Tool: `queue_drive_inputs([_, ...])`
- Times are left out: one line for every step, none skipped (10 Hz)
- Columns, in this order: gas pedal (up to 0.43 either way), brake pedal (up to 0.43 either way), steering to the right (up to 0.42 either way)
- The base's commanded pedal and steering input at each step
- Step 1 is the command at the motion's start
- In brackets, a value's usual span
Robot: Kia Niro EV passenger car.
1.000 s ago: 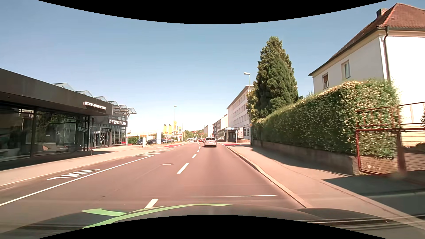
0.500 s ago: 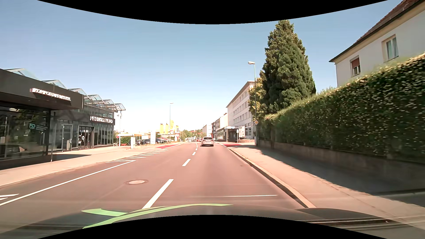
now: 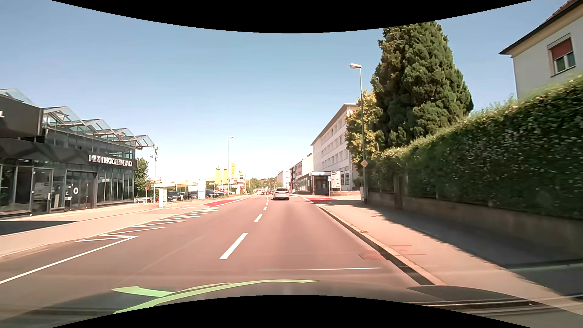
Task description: Follow the waypoints while adhering to traffic rules and regulations
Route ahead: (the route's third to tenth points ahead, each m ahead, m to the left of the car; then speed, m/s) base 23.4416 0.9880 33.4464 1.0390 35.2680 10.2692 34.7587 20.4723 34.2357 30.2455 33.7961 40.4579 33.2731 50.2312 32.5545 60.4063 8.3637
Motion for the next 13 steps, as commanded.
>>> queue_drive_inputs([0.067, 0.0, -0.002])
queue_drive_inputs([0.059, 0.0, -0.004])
queue_drive_inputs([0.039, 0.0, -0.007])
queue_drive_inputs([0.0, 0.0, -0.007])
queue_drive_inputs([0.0, 0.0, -0.006])
queue_drive_inputs([0.0, 0.0, -0.005])
queue_drive_inputs([0.0, 0.0, -0.006])
queue_drive_inputs([0.0, 0.0, -0.006])
queue_drive_inputs([0.0, 0.0, -0.006])
queue_drive_inputs([0.0, 0.0, -0.006])
queue_drive_inputs([0.0, 0.0, -0.005])
queue_drive_inputs([0.0, 0.0, -0.005])
queue_drive_inputs([0.0, 0.006, -0.005])
